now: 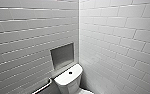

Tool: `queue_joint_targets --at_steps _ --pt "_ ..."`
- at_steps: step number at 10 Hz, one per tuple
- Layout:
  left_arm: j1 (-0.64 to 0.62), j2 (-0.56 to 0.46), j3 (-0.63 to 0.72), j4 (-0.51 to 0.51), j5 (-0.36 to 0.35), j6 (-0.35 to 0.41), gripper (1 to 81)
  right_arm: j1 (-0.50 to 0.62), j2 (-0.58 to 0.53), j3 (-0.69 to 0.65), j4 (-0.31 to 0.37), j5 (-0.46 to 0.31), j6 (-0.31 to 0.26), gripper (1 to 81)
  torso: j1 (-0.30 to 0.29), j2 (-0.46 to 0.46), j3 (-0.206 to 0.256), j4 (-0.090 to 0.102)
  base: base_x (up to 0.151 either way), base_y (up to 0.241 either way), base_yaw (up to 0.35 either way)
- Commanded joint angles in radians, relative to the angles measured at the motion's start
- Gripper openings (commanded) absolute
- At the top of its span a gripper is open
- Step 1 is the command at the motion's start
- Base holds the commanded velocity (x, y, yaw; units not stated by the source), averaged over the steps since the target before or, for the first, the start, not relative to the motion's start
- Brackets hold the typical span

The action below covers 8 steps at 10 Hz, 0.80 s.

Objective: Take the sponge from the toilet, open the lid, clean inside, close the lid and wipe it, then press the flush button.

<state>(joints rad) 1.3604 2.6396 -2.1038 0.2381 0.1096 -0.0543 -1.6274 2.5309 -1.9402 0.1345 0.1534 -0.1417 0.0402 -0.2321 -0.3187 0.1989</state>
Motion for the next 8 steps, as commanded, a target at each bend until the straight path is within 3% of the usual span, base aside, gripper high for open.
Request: queue_joint_targets --at_steps 1,2,4,5,8 --pt "-0.207 -0.283 0.377 -0.066 0.056 -0.010 81.1 0.013 -0.036 0.046 0.007 -0.060 -0.001 1.0 0.000 0.000 0.000 0.000 0.000 0.000 0.000" --pt "-0.256 -0.343 0.466 -0.085 0.058 -0.012 81.1 0.013 -0.045 0.060 0.005 -0.060 -0.001 1.0 0.000 0.000 0.000 0.000 0.000 0.000 0.000" --pt "-0.385 -0.415 0.626 -0.111 0.137 -0.012 81.1 0.017 -0.054 0.075 0.005 -0.061 -0.001 1.0 0.000 0.000 0.000 0.000 0.000 0.000 0.000" --pt "-0.453 -0.433 0.686 -0.135 0.180 -0.012 81.1 0.016 -0.054 0.075 0.005 -0.060 -0.001 1.0 0.000 0.000 -0.035 0.000 0.000 0.000 0.000" --pt "-0.667 -0.455 0.777 -0.204 0.260 -0.012 81.1 0.017 -0.053 0.075 0.007 -0.060 -0.001 1.0 0.000 0.000 -0.067 0.000 0.000 0.000 0.000"
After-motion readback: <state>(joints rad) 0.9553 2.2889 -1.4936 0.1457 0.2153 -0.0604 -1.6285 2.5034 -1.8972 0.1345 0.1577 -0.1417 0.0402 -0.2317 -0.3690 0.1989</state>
